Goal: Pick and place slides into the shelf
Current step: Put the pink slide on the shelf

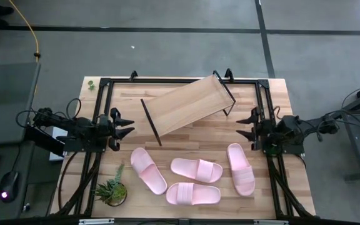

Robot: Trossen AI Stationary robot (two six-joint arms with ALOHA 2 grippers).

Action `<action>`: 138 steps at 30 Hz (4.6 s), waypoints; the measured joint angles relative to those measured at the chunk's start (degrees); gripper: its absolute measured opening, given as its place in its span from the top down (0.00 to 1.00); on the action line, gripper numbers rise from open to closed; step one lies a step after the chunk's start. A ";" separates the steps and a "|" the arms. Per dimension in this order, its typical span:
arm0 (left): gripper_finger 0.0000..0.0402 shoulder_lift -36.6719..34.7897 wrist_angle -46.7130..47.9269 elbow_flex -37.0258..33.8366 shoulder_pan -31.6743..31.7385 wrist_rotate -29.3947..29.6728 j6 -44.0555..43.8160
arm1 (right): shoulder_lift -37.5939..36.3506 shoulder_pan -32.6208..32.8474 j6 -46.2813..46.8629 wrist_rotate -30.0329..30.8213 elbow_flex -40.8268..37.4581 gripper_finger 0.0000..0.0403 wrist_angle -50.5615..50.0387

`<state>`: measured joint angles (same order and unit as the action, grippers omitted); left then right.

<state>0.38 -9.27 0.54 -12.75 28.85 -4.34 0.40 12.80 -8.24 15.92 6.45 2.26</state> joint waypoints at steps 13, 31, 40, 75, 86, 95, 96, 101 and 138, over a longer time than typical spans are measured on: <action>0.68 0.01 -1.31 4.99 0.00 0.14 3.96 | 0.00 0.00 6.84 -0.03 10.08 0.56 -15.15; 0.68 5.80 6.90 16.30 0.00 2.23 -0.68 | 14.62 0.02 5.23 2.72 23.18 0.56 -14.69; 0.68 19.84 12.82 26.04 0.00 -0.07 -3.61 | 26.08 0.02 0.36 2.85 34.02 0.56 -14.37; 0.68 38.88 6.42 38.25 -0.02 -7.45 -5.88 | 37.01 0.02 4.24 2.49 37.84 0.56 -4.13; 0.68 38.88 10.22 38.23 -0.02 -7.44 -6.53 | 44.23 0.02 20.28 1.07 37.84 0.56 -4.17; 0.68 38.88 10.22 38.23 -0.02 -7.44 -6.47 | 49.10 0.14 34.40 -9.28 37.84 0.56 -6.87; 0.68 38.88 10.20 38.23 -0.02 -7.44 -6.47 | 49.63 0.38 35.64 -9.94 37.84 0.56 -7.55; 0.68 38.88 10.20 38.23 -0.02 -7.42 -6.46 | 52.03 2.70 40.31 -10.12 37.84 0.56 -9.07; 0.68 38.88 10.27 38.23 -0.02 -7.37 -5.99 | 67.70 22.50 69.68 10.49 37.56 0.56 -20.48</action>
<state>39.27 0.99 38.76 -12.78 21.49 -10.33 68.11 35.30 61.44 26.41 44.01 -18.22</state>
